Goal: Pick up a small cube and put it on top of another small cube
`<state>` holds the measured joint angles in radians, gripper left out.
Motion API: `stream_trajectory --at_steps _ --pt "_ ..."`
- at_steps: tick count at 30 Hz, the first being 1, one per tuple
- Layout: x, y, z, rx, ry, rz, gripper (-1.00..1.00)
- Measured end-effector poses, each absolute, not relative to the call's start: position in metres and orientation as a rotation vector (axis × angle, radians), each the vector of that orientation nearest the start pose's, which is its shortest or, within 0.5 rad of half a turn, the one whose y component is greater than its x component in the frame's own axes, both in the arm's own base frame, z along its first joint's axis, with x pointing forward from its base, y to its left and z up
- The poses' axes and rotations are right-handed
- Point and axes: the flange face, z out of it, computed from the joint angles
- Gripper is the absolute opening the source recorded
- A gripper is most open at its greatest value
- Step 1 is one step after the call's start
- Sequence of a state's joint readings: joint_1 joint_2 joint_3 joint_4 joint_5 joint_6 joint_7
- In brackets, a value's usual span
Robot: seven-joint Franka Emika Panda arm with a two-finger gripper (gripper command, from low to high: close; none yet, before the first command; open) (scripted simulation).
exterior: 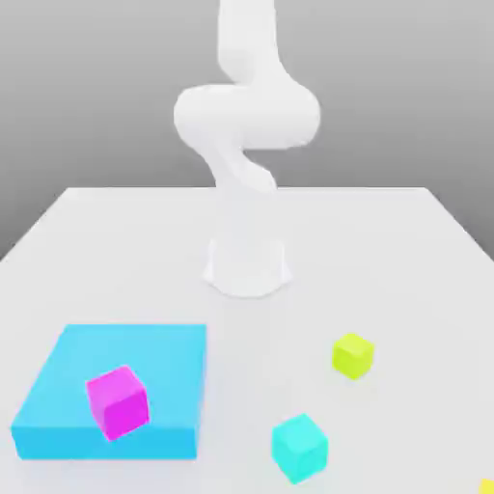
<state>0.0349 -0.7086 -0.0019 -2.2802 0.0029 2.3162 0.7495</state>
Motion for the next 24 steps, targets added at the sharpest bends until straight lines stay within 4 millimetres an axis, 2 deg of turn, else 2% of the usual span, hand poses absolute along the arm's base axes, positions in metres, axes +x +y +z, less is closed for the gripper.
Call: stream_trajectory --at_steps 6,13,18,24 --pt "0.449 0.051 0.628 -2.705 0.715 -0.814 0.0" --pt "0.51 0.107 0.538 -2.877 0.42 -0.626 0.0" --pt "0.538 0.155 0.464 -2.971 0.18 -0.483 0.0" --pt "0.555 0.206 0.365 -3.048 -0.105 -0.305 0.0"
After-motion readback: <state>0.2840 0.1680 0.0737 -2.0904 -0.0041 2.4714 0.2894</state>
